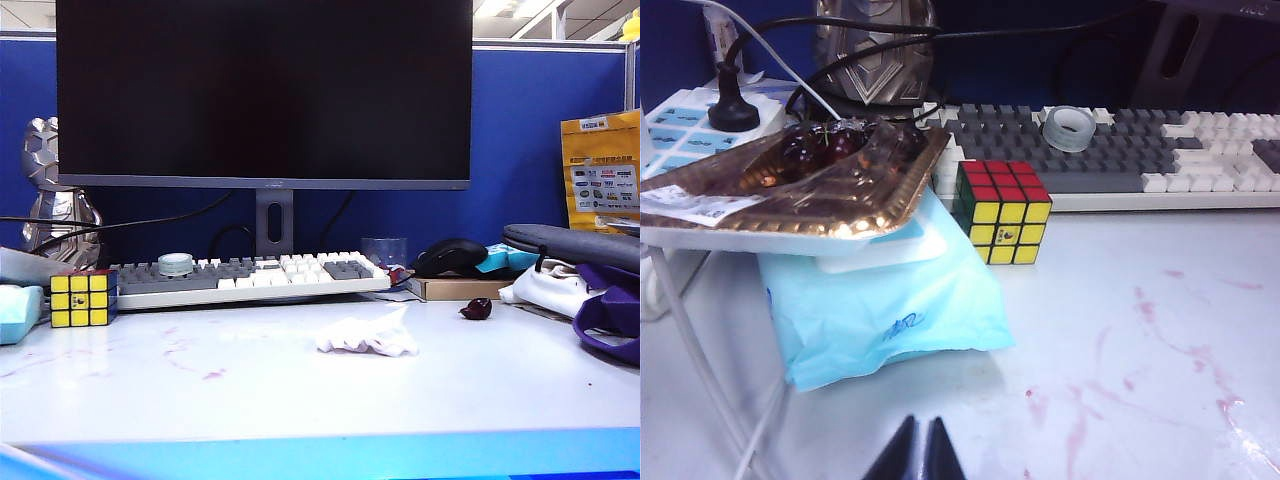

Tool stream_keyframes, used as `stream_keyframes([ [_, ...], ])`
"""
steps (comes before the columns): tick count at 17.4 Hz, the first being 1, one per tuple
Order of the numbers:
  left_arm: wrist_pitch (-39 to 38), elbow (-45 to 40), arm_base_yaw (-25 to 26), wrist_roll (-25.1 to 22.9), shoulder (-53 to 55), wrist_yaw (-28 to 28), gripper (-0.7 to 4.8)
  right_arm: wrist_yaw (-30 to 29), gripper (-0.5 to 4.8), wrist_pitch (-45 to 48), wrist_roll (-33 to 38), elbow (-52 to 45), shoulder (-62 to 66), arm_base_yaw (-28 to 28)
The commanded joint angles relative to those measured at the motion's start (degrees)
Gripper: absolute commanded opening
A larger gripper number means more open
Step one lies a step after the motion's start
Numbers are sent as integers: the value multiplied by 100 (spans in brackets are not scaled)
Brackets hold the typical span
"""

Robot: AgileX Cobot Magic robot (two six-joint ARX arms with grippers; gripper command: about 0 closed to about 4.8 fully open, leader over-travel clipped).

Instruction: Use the wet wipes on the table to wipe the cherry juice off the table, then put the wipes back on the table.

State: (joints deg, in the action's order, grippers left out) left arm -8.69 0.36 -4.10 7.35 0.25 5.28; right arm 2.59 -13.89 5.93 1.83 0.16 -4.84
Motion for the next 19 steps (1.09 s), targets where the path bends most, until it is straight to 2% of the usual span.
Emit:
stream_keyframes([
  [1,-61,-7,2,17,-15,-2,27,24,0,13,-13,0,-2,-4],
  [5,-48,-7,2,17,-15,-24,27,24,0,13,-13,0,-2,-4],
  [6,378,-4,0,13,-15,-319,29,24,0,13,-13,0,-2,-4],
  [8,1040,63,0,155,-15,-562,32,24,0,13,-13,0,-2,-4],
  [10,1261,474,0,608,31,-553,36,24,0,11,-13,0,-2,-4],
  [12,1274,1058,0,658,374,-671,36,24,0,13,-13,0,-2,-4],
  [15,1860,1873,-2,621,1749,-1593,36,24,0,13,-13,0,-2,-4],
  [17,1906,2627,-37,737,3047,-2640,35,24,0,13,-13,0,-2,-4],
  [18,1851,3045,-122,772,3674,-3047,35,24,0,13,-13,0,-2,-4],
  [19,1698,3744,-461,761,4719,-3471,35,24,0,15,-13,0,-2,-4],
])
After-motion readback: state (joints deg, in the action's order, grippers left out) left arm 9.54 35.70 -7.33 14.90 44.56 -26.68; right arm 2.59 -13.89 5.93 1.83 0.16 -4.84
